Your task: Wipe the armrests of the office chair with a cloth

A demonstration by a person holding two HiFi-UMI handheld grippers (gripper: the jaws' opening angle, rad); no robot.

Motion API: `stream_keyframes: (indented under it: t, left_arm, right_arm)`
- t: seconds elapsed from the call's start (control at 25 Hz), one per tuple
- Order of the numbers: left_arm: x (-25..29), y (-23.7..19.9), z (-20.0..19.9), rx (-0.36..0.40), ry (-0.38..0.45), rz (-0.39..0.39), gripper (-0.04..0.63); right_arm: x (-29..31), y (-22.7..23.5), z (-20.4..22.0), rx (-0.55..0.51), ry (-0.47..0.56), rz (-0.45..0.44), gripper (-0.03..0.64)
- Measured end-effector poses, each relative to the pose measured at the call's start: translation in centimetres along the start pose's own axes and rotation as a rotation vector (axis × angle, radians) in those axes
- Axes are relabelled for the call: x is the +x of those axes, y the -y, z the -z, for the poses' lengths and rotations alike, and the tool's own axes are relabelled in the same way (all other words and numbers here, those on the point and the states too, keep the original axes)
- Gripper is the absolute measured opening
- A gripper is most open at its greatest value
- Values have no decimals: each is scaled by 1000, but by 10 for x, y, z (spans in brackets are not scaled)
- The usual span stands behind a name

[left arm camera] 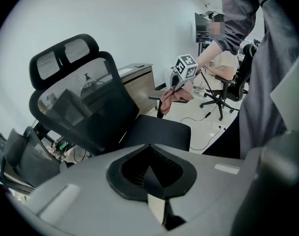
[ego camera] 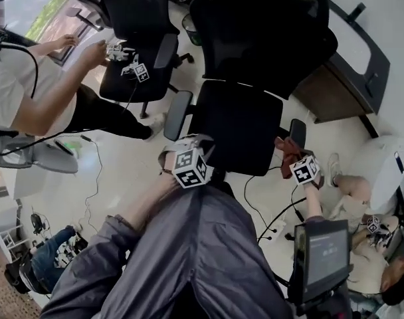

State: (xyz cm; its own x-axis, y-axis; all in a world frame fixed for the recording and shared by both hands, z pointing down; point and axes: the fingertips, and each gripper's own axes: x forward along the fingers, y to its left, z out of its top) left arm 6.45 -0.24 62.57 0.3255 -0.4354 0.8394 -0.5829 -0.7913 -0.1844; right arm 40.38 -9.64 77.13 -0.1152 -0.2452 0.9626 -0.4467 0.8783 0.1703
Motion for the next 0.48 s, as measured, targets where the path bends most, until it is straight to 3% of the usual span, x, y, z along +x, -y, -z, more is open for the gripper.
stream_keyframes:
  t: [0.48]
  left_arm:
    - [7, 11, -27, 26, 0, 36, 17]
  right_arm:
    - [31, 56, -43, -35, 1, 65, 44]
